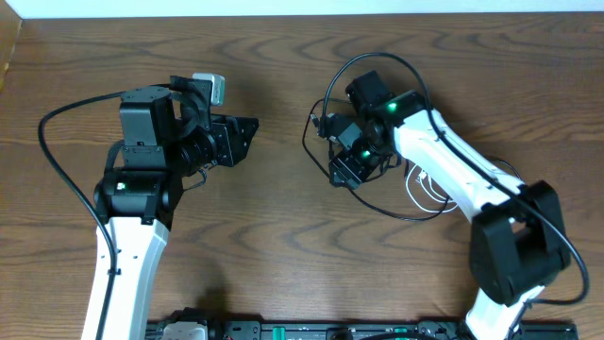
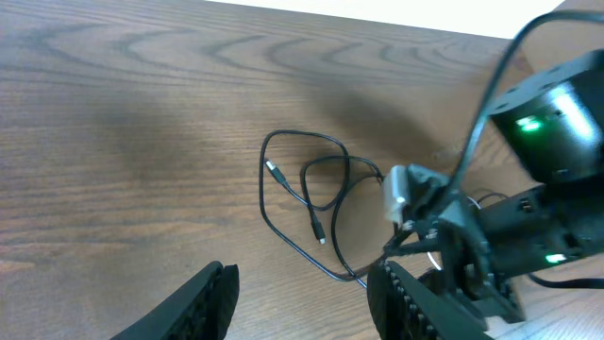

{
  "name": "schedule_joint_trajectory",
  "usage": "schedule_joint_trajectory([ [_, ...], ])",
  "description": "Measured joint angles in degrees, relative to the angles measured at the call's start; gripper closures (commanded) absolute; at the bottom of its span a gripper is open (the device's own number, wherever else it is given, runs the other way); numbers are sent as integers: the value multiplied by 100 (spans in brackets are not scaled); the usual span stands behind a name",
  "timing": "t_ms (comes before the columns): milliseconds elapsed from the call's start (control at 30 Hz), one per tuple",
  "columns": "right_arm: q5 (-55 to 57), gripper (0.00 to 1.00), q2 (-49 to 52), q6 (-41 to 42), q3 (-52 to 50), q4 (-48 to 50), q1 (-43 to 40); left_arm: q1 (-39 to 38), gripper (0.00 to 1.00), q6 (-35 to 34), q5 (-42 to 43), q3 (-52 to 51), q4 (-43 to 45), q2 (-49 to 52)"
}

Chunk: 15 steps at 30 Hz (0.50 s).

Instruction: Untangle cables

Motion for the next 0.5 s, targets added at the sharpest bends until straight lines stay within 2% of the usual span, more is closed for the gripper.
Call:
schedule_joint_trajectory([
  [500,-313,39,901,-131,0,184,57,0,51,4,0,0,-44,0],
])
